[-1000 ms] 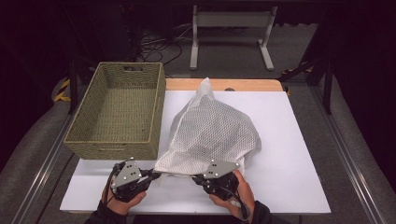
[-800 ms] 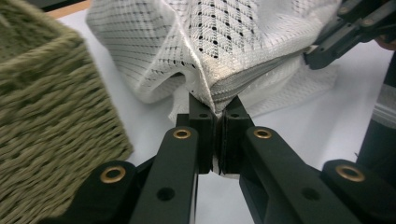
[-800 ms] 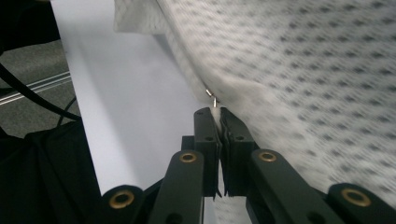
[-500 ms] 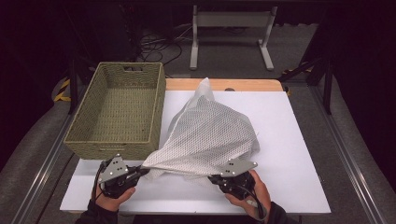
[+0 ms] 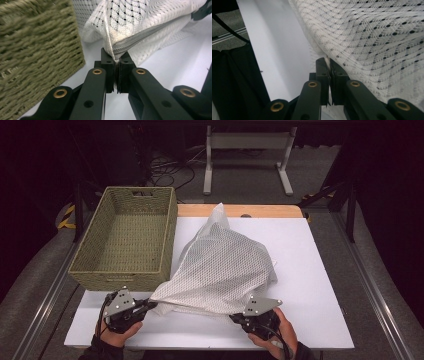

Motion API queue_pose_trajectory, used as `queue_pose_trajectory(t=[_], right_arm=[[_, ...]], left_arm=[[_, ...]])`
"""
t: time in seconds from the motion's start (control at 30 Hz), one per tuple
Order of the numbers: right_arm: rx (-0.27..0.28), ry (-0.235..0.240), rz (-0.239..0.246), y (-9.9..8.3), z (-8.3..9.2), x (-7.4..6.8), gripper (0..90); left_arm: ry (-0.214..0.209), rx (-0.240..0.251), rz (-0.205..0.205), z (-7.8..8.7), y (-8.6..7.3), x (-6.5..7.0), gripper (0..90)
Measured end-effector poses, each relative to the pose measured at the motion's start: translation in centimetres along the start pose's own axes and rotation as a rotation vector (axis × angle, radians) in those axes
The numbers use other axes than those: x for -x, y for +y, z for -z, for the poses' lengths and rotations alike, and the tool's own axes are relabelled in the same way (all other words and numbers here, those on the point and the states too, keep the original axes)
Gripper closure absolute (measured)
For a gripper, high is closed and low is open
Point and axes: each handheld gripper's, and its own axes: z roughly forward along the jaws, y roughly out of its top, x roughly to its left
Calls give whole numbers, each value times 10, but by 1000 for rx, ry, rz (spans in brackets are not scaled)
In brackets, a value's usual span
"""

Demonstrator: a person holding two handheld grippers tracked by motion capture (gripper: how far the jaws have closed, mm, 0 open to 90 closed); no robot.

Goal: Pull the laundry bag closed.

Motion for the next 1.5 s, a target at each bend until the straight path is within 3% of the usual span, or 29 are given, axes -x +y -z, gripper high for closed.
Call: queue_pose_trajectory(t=[0.07, 0.37, 0.4, 0.47, 0.53, 0.67, 0.77, 1.07, 1.3, 1.5], right_arm=[[3, 11, -8, -2, 2, 0, 868], [9, 34, -32, -5, 10, -6, 869], [6, 26, -32, -5, 11, -7, 868], [-5, 5, -65, -10, 13, -3, 868], [-7, 4, -92, -14, 15, 1, 869], [-6, -17, -108, -23, 24, 7, 868], [-16, -37, -109, -28, 27, 10, 868], [-34, -52, -125, -38, 33, 17, 868], [-57, -79, -140, -48, 37, 22, 868], [-66, -88, -157, -54, 41, 28, 868]], left_arm=[[-13, 2, -4, 1, 0, -3, 861], [7, 3, 17, 4, -1, -5, 862], [34, 2, 27, 5, -1, -7, 863], [33, 45, 102, 13, -7, -20, 864], [45, 48, 119, 16, -9, -23, 864], [60, 23, 84, 15, -12, -21, 863], [73, 15, 80, 14, -13, -24, 863], [93, -7, 89, 12, -17, -29, 863], [120, -12, 127, 13, -21, -37, 863], [118, -23, 118, 11, -22, -38, 863]])
